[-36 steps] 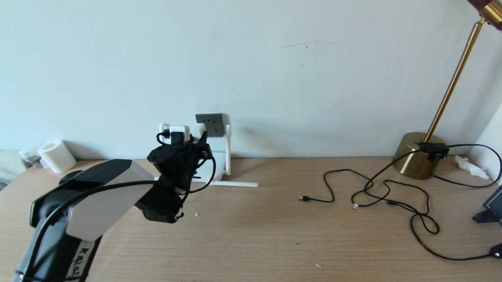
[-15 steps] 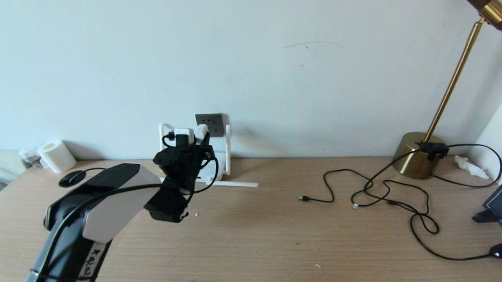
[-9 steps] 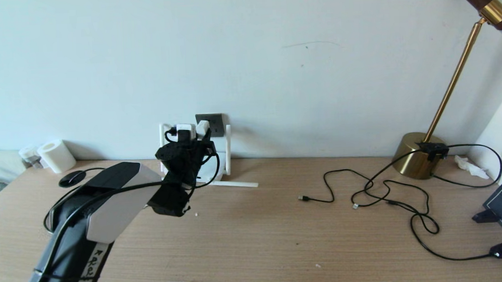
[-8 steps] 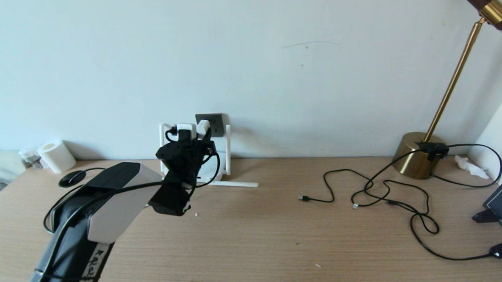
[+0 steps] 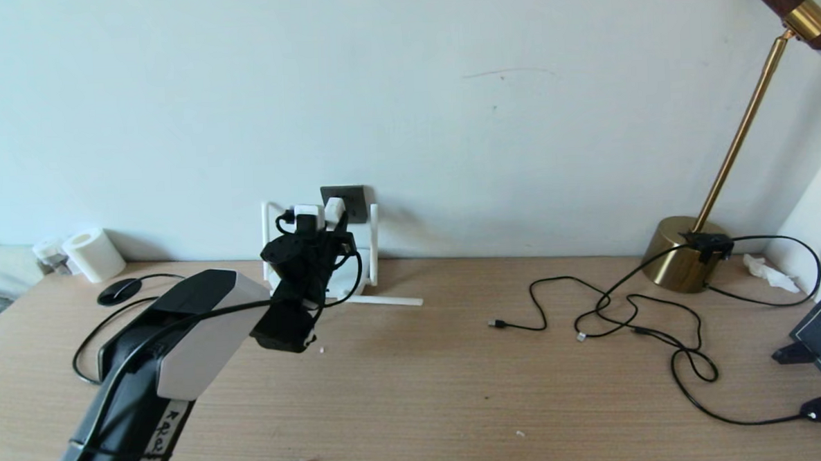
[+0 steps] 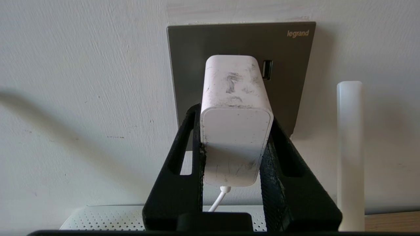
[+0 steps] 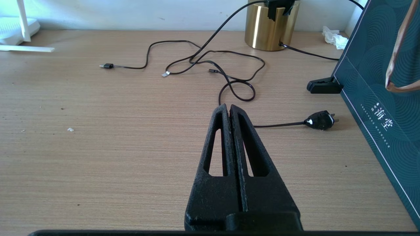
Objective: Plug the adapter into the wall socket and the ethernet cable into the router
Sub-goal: Plug plug into socket
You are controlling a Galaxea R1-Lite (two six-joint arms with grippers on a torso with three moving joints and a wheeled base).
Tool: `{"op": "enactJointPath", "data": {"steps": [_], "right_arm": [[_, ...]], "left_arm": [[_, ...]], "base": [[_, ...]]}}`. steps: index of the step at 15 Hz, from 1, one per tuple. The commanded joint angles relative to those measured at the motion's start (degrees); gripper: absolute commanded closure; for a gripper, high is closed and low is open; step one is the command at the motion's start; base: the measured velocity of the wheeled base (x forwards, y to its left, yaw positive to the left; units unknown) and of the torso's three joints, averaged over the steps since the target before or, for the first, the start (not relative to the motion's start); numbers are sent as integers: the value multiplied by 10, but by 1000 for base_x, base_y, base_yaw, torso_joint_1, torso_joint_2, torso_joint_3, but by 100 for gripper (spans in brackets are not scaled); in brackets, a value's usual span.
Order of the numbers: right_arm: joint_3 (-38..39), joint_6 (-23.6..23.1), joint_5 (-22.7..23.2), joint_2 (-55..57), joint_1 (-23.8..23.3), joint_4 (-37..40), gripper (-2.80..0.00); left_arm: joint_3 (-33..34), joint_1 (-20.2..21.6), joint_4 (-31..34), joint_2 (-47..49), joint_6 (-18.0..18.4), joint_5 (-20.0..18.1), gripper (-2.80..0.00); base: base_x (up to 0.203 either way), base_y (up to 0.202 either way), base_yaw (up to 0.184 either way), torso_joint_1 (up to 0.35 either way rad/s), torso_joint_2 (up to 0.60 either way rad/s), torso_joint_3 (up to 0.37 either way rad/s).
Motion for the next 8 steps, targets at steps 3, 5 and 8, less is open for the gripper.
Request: {"op": "enactJointPath", "data": {"steps": [3, 5, 8], "right_arm": [[0, 0, 0, 0, 0, 0, 0], [0, 0, 0, 0, 0, 0, 0], [0, 0, 0, 0, 0, 0, 0]], "left_arm": [[-17, -3, -1, 5, 1, 2, 0], [-14, -7, -3, 3, 1, 3, 0], [-6, -10, -4, -3, 1, 4, 0]], "base": [[0, 0, 0, 0, 0, 0], [0, 0, 0, 0, 0, 0], [0, 0, 0, 0, 0, 0]]}}
